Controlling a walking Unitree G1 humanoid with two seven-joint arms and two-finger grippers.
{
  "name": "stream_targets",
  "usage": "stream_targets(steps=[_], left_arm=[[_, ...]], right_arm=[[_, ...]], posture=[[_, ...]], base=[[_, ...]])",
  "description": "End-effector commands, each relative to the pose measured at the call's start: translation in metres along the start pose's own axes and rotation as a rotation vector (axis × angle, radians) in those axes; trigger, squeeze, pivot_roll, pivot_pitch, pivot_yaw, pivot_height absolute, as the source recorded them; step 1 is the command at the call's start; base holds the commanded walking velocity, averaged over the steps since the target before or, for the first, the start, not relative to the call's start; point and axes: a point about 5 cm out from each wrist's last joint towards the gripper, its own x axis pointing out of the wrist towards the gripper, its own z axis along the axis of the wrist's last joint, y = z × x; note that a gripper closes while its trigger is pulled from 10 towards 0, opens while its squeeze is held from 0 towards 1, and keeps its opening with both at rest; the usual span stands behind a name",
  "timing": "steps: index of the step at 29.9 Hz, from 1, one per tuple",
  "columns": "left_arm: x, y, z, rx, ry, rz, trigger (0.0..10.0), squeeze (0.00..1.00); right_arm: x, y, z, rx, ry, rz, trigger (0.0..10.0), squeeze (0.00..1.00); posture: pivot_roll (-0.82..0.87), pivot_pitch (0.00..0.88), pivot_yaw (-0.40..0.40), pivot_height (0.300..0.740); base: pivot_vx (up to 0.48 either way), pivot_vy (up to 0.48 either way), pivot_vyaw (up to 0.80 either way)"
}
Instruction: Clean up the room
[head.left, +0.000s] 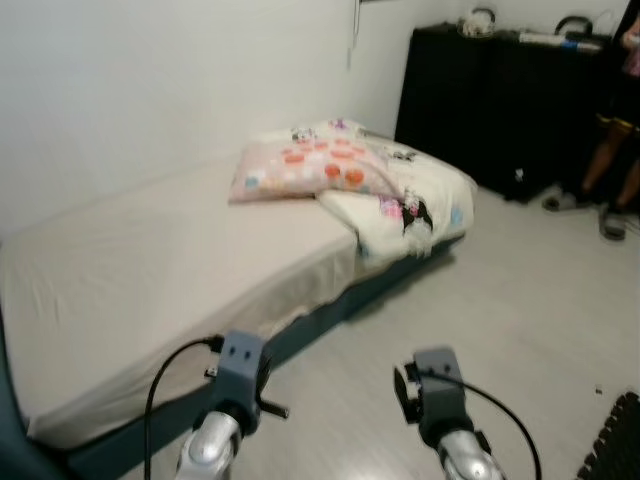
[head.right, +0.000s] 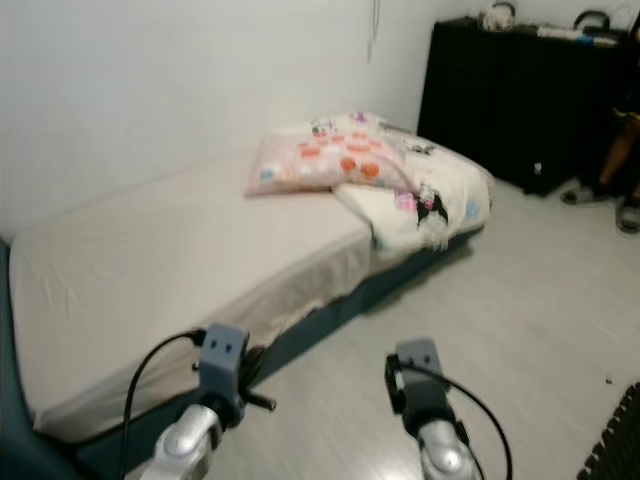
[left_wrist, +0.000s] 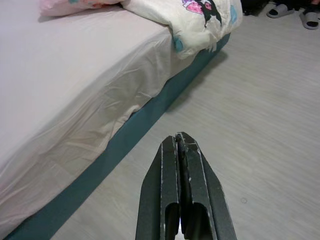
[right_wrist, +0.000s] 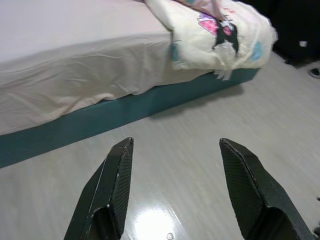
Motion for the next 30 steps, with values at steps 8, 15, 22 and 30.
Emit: stream_targets(steps=[8, 15, 22, 30], left_arm=[[-0.0025, -0.0017, -0.0007, -0.018, -0.009, -0.027, 10.0, 0.0], [-0.0031, -0.0022, 0.0004, -0.029, -0.019, -0.029, 10.0, 0.0], [-0.0039, -0.0018, 0.001, -0.032, -0.022, -0.03, 10.0, 0.0], [-0.0038, -0.0018, 0.0018, -0.035, -0.027, -0.032, 10.0, 0.0]], right_arm=[[-0.0016, 0.0066, -0.0023, 0.014, 0.003, 0.023, 10.0, 0.0], [-0.0018, 0.0064, -0.0025, 0.013, 0.002, 0.027, 10.0, 0.0], [-0.0015, 0.0066, -0.0023, 0.011, 0.0, 0.031, 10.0, 0.0], [-0.0016, 0.005, -0.0019, 0.011, -0.002, 0.026, 10.0, 0.0]], posture=[[-0.02, 0.048, 0.025, 0.74], [-0.02, 0.051, 0.022, 0.74], [-0.02, 0.053, 0.02, 0.74], [-0.02, 0.051, 0.022, 0.74]], base=[[0.072, 0.0, 0.0], [0.327, 0.0, 0.0], [0.354, 0.0, 0.0], [0.353, 0.0, 0.0]])
